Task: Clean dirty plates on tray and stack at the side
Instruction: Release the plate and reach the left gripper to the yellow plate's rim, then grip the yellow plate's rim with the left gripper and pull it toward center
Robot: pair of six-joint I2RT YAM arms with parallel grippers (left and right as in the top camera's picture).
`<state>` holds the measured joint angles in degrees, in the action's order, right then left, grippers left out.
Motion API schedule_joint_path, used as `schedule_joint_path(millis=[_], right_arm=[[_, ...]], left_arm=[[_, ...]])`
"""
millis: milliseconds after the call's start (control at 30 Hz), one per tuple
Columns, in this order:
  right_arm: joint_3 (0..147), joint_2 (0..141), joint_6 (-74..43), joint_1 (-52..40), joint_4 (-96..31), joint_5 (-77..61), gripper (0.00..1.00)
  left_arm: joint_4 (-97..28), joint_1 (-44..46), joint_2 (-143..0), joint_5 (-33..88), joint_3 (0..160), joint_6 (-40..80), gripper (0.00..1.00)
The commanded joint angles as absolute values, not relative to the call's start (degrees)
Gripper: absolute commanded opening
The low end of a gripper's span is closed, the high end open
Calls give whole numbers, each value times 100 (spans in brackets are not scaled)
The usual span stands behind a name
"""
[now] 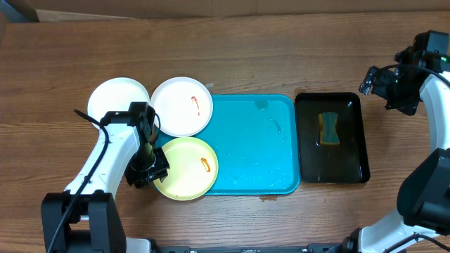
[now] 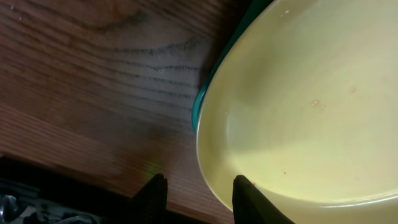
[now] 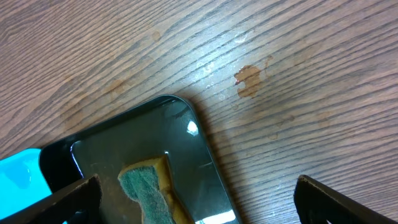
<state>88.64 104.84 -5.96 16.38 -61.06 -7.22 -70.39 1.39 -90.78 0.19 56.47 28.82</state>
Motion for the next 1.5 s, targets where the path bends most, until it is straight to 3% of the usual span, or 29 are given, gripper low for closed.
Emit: schedule_joint_path(millis=[0,200,333,367,667,1133,1267,1333,1467], right_arm=[[8930,10385,-602,1632,-6077,-733,100],[8930,10385,-602,1632,-6077,-731,100],[8927,10385,-602,1632,-6077,-733,100],[8930,10385,-602,1632,-6077,-733,100],[8930,10385,-602,1632,-6077,-733,100],[8927,10385,-602,1632,-6077,-733,100],[8930,10385,-602,1632,-6077,-731,100],[8927,10385,-602,1632,-6077,-733,100],[8930,10385,-602,1632,-6077,-733,100]], left_arm=[[-6829,119,-9000,-95,5459,2982,36],[-6383,121,-9000,322,5019,2980,32],[-6427,121,-9000,357,4998,2965,6],[-6425,121,-8997,458,4998,2877,4],[-6134,401,-8997,1579,5037,2381,4],[-3627,1916,-9000,2290,5041,3439,11],[-3122,2252,-9000,1953,5048,3623,21],[-3275,2311,-9000,1837,5175,3553,27],[-4501,2292,-9000,1173,5859,3323,30]])
